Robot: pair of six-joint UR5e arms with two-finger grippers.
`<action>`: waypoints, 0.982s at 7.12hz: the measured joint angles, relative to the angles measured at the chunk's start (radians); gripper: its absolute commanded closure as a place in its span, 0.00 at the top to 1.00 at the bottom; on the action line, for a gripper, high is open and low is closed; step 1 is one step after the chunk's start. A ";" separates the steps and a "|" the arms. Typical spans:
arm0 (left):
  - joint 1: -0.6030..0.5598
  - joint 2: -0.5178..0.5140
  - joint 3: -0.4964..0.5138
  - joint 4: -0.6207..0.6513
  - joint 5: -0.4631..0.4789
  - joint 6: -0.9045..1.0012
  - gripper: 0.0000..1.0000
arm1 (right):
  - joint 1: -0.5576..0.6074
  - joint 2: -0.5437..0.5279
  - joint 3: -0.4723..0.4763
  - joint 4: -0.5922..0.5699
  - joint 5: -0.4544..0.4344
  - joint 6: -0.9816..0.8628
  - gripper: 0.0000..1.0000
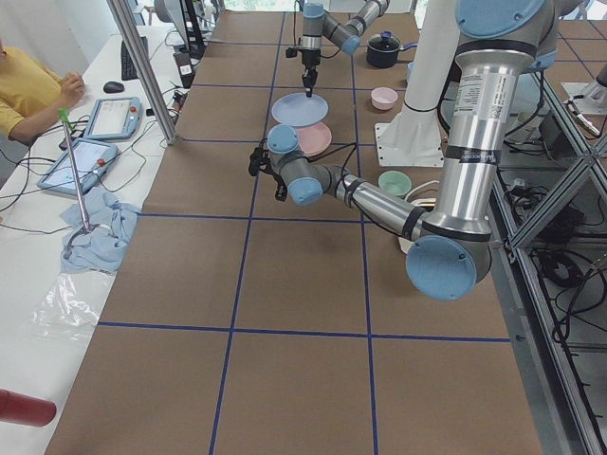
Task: Stack three plates with pink and blue
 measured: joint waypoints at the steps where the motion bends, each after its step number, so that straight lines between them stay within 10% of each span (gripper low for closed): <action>1: 0.000 0.000 0.000 0.000 0.000 0.001 0.68 | -0.023 0.009 -0.001 -0.019 -0.022 0.000 0.00; 7: -0.002 0.007 -0.019 0.000 0.002 -0.001 0.70 | -0.038 0.025 -0.010 -0.032 -0.049 0.001 0.00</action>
